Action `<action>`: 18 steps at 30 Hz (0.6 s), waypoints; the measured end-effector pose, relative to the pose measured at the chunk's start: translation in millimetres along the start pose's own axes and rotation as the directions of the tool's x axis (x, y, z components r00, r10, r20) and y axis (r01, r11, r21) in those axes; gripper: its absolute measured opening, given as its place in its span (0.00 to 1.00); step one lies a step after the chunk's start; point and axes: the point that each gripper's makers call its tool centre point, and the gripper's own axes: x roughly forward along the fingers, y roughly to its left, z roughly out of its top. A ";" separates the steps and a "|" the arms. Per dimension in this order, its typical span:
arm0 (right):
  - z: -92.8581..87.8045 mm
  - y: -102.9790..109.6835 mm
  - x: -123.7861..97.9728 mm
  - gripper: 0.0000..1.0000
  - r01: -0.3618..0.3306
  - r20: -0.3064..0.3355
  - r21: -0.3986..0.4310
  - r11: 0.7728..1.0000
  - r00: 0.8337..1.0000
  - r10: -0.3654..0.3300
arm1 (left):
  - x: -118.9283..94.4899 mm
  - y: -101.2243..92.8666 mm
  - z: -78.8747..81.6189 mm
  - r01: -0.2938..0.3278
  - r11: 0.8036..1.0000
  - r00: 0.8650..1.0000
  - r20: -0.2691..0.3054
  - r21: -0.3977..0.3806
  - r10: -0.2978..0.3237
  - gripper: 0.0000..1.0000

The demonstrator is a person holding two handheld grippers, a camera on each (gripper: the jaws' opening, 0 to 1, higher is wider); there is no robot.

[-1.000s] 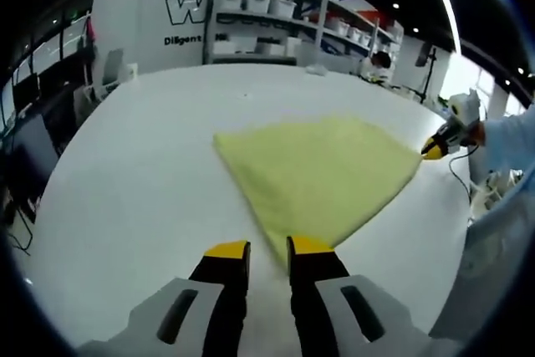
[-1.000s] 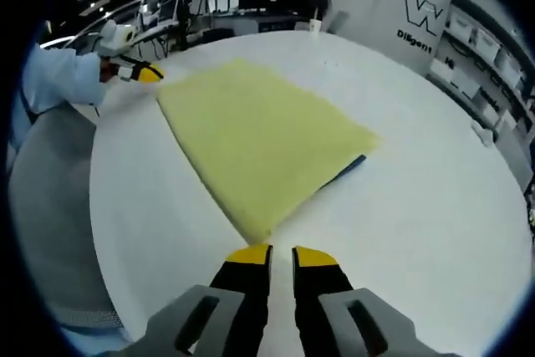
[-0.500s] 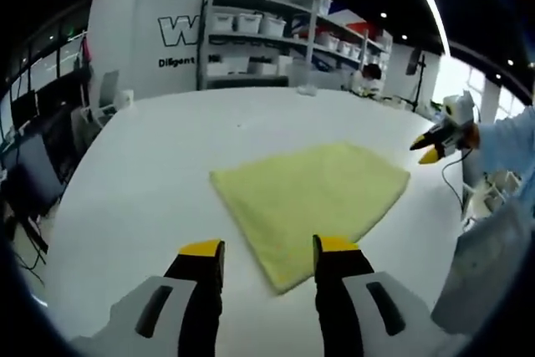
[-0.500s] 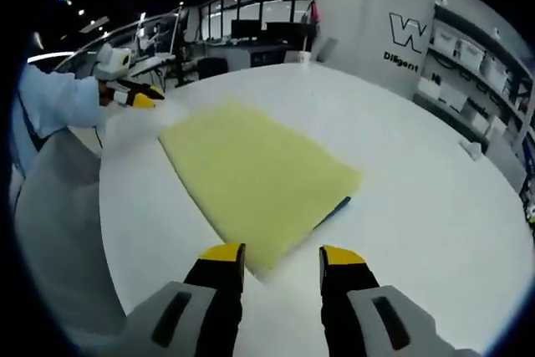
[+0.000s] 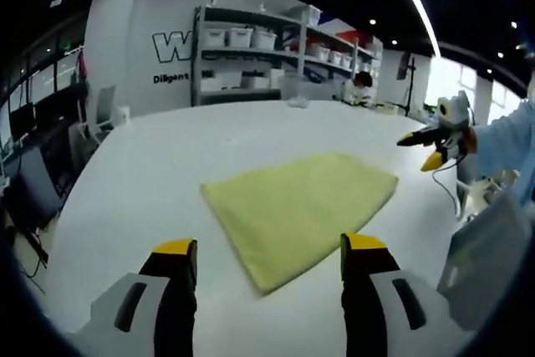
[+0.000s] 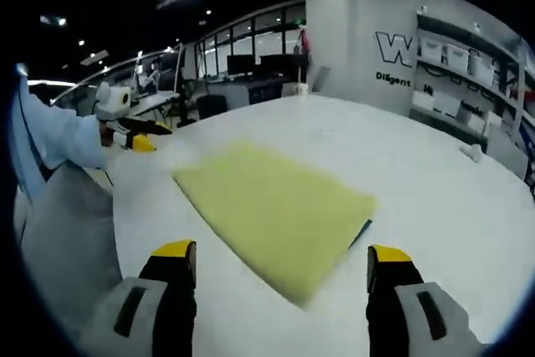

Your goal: Fold the garment on the visible template until the final outline fits inside the template.

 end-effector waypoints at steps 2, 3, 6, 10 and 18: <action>3.0 3.8 -1.1 0.92 -0.003 0.008 0.002 1.000 1.000 0.003 | -3.9 -2.5 2.4 0.008 1.000 1.000 0.003 0.009 -0.008 0.73; 5.0 7.2 -2.1 0.92 -0.008 0.012 0.003 1.000 1.000 0.008 | -6.5 -4.0 3.0 0.012 1.000 1.000 0.000 0.022 -0.012 0.74; 9.0 13.4 -4.1 0.98 -0.016 0.030 0.003 1.000 0.999 0.016 | -11.8 -7.7 3.4 0.027 0.999 1.000 -0.002 0.028 -0.027 0.77; 7.8 20.8 -9.5 0.99 -0.024 0.029 -0.004 1.000 0.999 0.024 | -20.4 -11.4 -4.3 0.037 0.999 0.998 -0.048 0.028 -0.035 0.78; 4.0 25.0 -27.5 0.99 -0.023 0.030 -0.003 1.000 0.999 0.024 | -35.0 -14.0 0.0 0.030 0.999 0.999 -0.037 0.040 -0.028 0.82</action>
